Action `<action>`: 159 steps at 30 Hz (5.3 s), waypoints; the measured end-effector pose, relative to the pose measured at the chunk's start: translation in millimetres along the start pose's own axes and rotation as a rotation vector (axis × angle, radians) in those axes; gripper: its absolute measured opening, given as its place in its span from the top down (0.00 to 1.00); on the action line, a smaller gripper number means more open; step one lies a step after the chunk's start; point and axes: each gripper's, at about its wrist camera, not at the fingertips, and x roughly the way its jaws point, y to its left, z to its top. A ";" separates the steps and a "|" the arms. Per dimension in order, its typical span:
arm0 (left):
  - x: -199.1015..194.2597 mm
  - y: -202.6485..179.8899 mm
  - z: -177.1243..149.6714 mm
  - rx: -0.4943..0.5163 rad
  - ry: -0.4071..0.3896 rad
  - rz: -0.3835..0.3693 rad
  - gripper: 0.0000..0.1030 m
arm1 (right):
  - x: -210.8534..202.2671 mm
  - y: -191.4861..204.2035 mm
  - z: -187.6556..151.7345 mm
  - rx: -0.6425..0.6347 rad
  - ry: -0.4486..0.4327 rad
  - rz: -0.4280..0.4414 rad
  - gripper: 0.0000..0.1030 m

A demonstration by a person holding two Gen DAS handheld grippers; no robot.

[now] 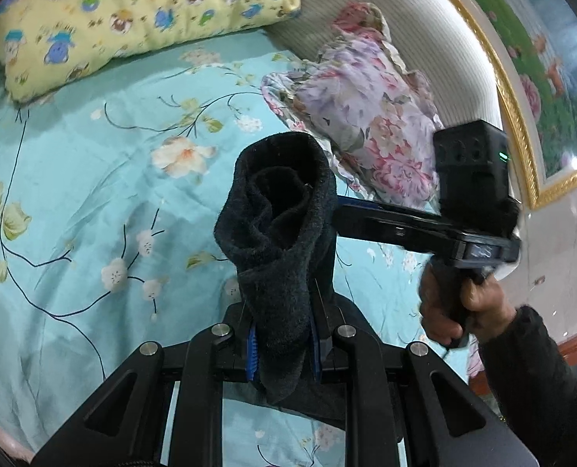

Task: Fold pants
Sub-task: 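Grasp the end of the black pants bundle with the left gripper while the right gripper grasps beside it, then lift the bundle end with both grippers and fold it over the rest, then lower the folded bundle onto the bedspread with both grippers holding it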

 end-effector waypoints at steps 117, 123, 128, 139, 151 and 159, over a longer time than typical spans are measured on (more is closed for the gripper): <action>114.9 -167.6 -108.3 0.663 0.372 0.016 0.42 | -148.9 51.6 -381.6 1.046 -0.611 -0.649 0.22; 124.9 -159.4 -104.6 0.630 0.391 0.025 0.41 | -141.6 46.5 -393.9 1.092 -0.606 -0.640 0.22; 134.1 -153.9 -105.3 0.618 0.404 0.046 0.41 | -135.4 39.5 -408.7 1.142 -0.602 -0.630 0.19; 158.8 -141.9 -110.6 0.610 0.445 0.072 0.39 | -126.6 33.4 -426.4 1.132 -0.627 -0.634 0.17; 191.2 -129.7 -117.3 0.579 0.488 0.084 0.41 | -120.8 27.7 -434.6 1.105 -0.702 -0.543 0.17; 188.0 -130.4 -118.2 0.583 0.477 0.074 0.54 | -105.6 22.3 -427.6 1.052 -0.697 -0.453 0.37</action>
